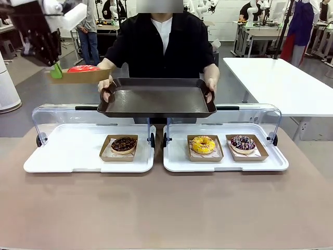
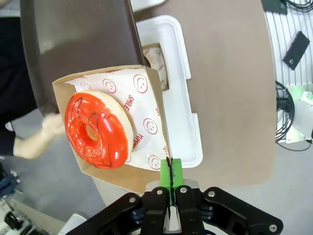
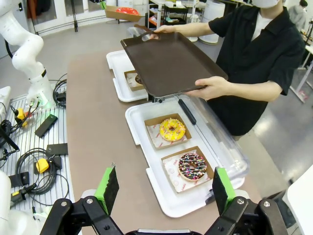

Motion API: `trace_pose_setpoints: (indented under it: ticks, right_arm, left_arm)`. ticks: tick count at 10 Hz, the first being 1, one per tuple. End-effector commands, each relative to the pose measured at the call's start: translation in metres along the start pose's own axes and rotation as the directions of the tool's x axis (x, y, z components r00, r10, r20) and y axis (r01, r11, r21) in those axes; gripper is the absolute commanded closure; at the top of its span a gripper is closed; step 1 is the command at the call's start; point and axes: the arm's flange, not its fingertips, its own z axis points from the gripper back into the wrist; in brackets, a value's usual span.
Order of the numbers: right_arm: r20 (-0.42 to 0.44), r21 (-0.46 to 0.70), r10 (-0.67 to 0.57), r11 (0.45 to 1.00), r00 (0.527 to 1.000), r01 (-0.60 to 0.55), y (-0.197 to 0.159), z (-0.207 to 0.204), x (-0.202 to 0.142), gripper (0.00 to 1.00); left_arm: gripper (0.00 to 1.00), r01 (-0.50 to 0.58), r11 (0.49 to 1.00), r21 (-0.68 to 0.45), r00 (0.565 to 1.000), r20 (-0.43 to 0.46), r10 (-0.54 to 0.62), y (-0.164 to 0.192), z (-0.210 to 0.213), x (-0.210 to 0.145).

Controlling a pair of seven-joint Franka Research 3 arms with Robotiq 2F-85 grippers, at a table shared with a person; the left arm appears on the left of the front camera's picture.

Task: Provide the desired donut to the person.
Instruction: Place the picked Paper togo box onto the Handle tray extended by the person.

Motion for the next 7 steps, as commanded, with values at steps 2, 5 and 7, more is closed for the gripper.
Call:
trace_pose_setpoints:
  ticks: [2,5,7]
  right_arm:
    - [0.014,0.001,0.005,1.000,1.000,-0.005,0.000,-0.001,-0.001,0.00]
    - [0.014,0.001,0.005,1.000,1.000,-0.005,0.000,-0.001,-0.001,0.00]
    - [0.014,0.001,0.005,1.000,1.000,-0.005,0.000,-0.001,-0.001,0.00]
  left_arm:
    - [0.99,0.062,0.998,0.010,0.997,-0.053,-0.062,0.027,0.002,0.059]
    - [0.99,0.141,0.987,0.073,0.989,-0.052,-0.138,0.066,-0.025,0.106]
    - [0.99,0.123,0.986,0.114,0.991,-0.059,-0.117,0.093,-0.047,0.115]
